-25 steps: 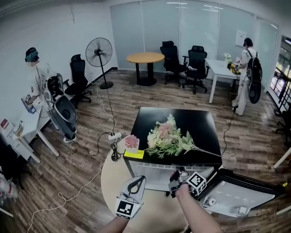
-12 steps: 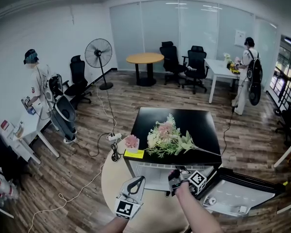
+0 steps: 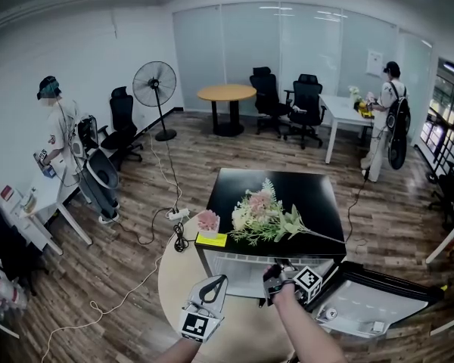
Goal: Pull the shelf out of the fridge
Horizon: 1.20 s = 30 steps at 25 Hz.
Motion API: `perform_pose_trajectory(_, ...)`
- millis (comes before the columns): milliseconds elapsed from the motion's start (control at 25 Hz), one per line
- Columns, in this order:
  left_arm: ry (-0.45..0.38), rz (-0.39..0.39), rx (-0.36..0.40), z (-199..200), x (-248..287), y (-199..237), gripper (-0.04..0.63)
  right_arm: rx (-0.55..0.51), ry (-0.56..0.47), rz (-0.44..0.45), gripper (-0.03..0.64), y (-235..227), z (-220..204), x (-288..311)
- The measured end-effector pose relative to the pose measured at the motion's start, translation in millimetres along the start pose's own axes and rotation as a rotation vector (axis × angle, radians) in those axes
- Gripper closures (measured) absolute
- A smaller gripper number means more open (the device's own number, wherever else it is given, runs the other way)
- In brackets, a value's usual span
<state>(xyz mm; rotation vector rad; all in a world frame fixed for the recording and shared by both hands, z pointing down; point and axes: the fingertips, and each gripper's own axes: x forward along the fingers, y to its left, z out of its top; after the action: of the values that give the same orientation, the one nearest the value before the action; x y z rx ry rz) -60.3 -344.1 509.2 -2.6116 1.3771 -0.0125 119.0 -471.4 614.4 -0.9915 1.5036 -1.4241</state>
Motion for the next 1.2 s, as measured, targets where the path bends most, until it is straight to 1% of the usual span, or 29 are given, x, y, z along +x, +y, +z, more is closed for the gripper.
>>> perform_pose_trajectory(120, -0.010, 0.001, 0.019, 2, -3, 3, 0.597, 0.000, -0.006, 0.013, 0.581, 2, 0, 0)
perform_pose_trajectory(360, -0.019, -0.003, 0.033, 3, -5, 4, 0.597, -0.014, -0.015, -0.030, 0.581, -2, -3, -10)
perform_pose_trajectory(480, -0.017, -0.008, 0.015, 3, -4, 1, 0.597, -0.007, -0.010, -0.001, 0.581, -1, -5, -12)
perform_pose_trajectory(600, -0.020, -0.012, -0.003, 6, -4, -3, 0.597, -0.005, -0.008, -0.016, 0.581, 1, -9, -18)
perform_pose_trajectory(720, -0.033, -0.020, 0.009, 7, -4, -3, 0.597, -0.008, -0.011, -0.027, 0.581, 0, -11, -23)
perform_pose_trajectory(800, -0.036, -0.022, 0.018, 8, -5, -3, 0.597, -0.008, -0.014, -0.014, 0.582, 1, -12, -24)
perform_pose_trajectory(920, -0.027, -0.014, -0.009, 9, -7, -3, 0.597, -0.006, -0.016, -0.002, 0.583, 2, -13, -26)
perform_pose_trajectory(1040, -0.042, -0.020, 0.023, 8, -7, -1, 0.597, -0.008, -0.017, -0.017, 0.583, 1, -15, -30)
perform_pose_trajectory(1120, -0.047, -0.022, 0.026, 9, -7, -1, 0.597, -0.005, -0.015, -0.042, 0.582, 1, -18, -35)
perform_pose_trajectory(1200, -0.050, -0.024, 0.023, 10, -7, -2, 0.597, -0.004, -0.012, -0.034, 0.581, 3, -21, -39)
